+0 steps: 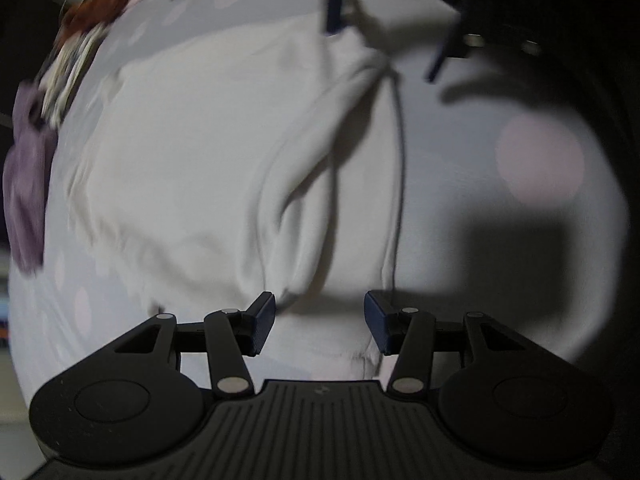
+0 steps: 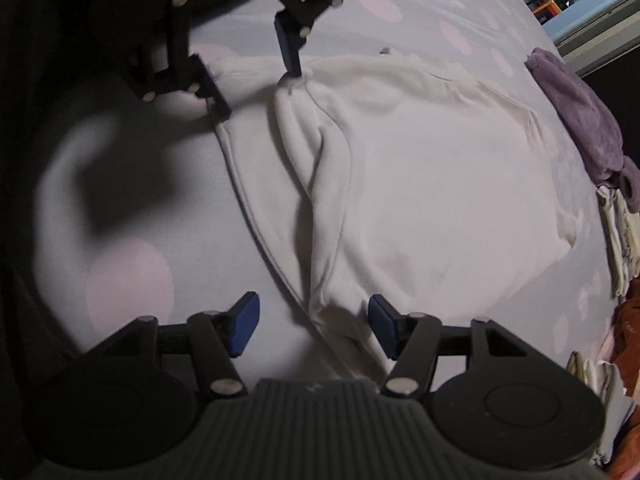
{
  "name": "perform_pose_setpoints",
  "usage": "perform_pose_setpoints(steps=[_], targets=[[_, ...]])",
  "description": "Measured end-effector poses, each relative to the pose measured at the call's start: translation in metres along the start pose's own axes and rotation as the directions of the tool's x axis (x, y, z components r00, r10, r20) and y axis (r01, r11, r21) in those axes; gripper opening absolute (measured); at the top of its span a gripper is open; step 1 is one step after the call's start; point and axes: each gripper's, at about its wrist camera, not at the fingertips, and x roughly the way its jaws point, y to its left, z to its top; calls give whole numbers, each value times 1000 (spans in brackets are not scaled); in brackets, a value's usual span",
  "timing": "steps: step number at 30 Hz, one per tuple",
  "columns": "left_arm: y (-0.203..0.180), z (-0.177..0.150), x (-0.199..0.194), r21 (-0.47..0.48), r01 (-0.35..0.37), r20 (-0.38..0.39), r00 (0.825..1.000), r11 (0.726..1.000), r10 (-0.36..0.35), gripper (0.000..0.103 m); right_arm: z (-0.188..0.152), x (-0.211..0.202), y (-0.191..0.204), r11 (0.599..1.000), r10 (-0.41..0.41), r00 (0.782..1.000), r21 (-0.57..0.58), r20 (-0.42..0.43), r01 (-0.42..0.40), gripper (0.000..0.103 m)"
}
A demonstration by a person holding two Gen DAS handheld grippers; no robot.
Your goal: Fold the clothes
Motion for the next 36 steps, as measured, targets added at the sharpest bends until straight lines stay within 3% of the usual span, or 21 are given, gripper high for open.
perform_pose_setpoints(steps=[6, 10, 16, 22, 24, 32, 34, 35, 36], targets=[[-14, 4, 10, 79, -65, 19, 998, 995, 64, 53, 0, 1, 0, 999, -5, 1000, 35, 0, 5, 63], [-18, 2, 7, 103, -58, 24, 998, 993, 56, 46, -2, 1, -3, 998, -7, 1000, 64, -7, 7, 63], [-21, 2, 9, 105, -62, 14, 998, 993, 61, 49, -4, 0, -9, 995, -3, 1000, 101, -11, 4, 63], [-20, 4, -3, 83, -19, 26, 1000, 996, 17, 50, -4, 0, -7, 997, -2, 1000, 81, -14, 3, 63], [-20, 3, -5, 66, 20, 26, 999, 998, -22, 64, -4, 0, -7, 996, -3, 1000, 88, -15, 4, 63], [-23, 3, 4, 88, 16, 37, 999, 996, -19, 70, -2, 1, -5, 996, 1, 1000, 84, -16, 1, 63], [-22, 3, 6, 87, 13, 45, 999, 996, -17, 69, -2, 1, -6, 996, 0, 1000, 87, -17, 2, 63], [-21, 3, 8, 86, 12, 49, 999, 996, -17, 61, -2, 0, -6, 996, -1, 1000, 89, -17, 2, 63], [-21, 3, 9, 86, 11, 54, 998, 996, -16, 47, -2, 0, -6, 996, -1, 1000, 90, -17, 3, 63]])
